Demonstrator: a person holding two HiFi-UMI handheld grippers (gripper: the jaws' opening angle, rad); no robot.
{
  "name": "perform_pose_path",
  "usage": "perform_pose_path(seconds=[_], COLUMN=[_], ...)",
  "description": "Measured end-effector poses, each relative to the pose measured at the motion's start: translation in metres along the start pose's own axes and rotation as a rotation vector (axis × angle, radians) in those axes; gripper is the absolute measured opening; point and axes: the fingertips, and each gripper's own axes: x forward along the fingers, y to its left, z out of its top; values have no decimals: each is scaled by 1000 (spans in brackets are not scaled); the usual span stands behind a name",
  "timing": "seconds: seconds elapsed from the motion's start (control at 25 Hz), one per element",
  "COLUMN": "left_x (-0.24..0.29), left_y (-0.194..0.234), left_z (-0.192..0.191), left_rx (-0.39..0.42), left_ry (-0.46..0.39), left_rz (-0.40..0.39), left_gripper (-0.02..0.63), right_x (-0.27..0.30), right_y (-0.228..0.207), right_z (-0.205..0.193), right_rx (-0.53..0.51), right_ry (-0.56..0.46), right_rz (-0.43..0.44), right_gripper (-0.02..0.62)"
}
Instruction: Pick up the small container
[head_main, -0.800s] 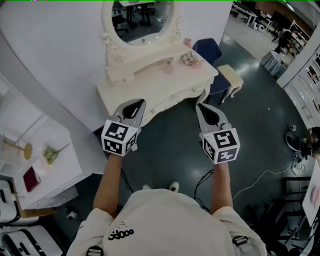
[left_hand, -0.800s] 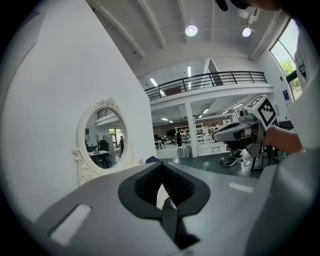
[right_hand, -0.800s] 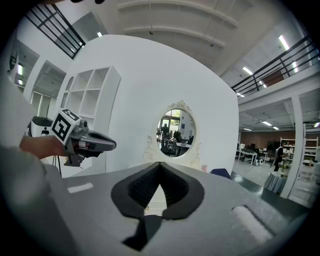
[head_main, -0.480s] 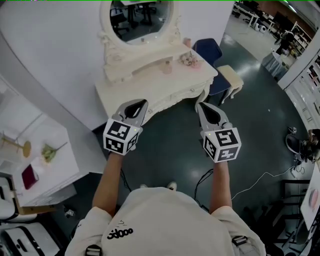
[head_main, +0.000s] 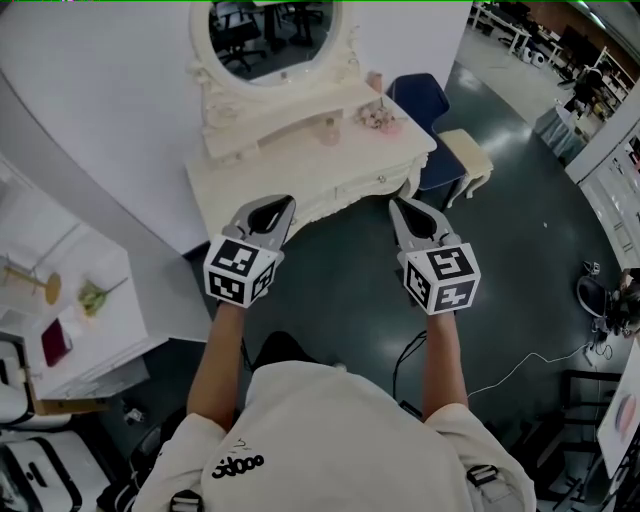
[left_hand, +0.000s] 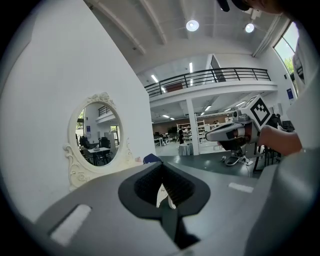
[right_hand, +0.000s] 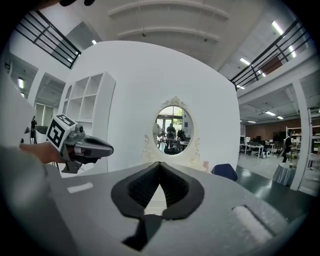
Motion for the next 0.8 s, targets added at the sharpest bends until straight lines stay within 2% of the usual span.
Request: perform_pose_path(seconds=[0.32,0.48,0.6,0.8], left_x=[53,97,135,194], left_y=[43,85,122,166], left_z=[-21,-25,-15,9], left_rx=[-19,-17,-9,19], left_ry=[29,17,0,-28], left_rz=[14,-2,-20,-92], left_gripper=[15,15,15,15], right_x=[59,106,144,204], right_y=[-32,-54,-75,-110], right_z=[-12,-7,9,35], right_rx=[25,21,14,0], right_ry=[8,9,-8,-7], right_rz=[12,-2,-29,-79], right_gripper=[2,2,2,2])
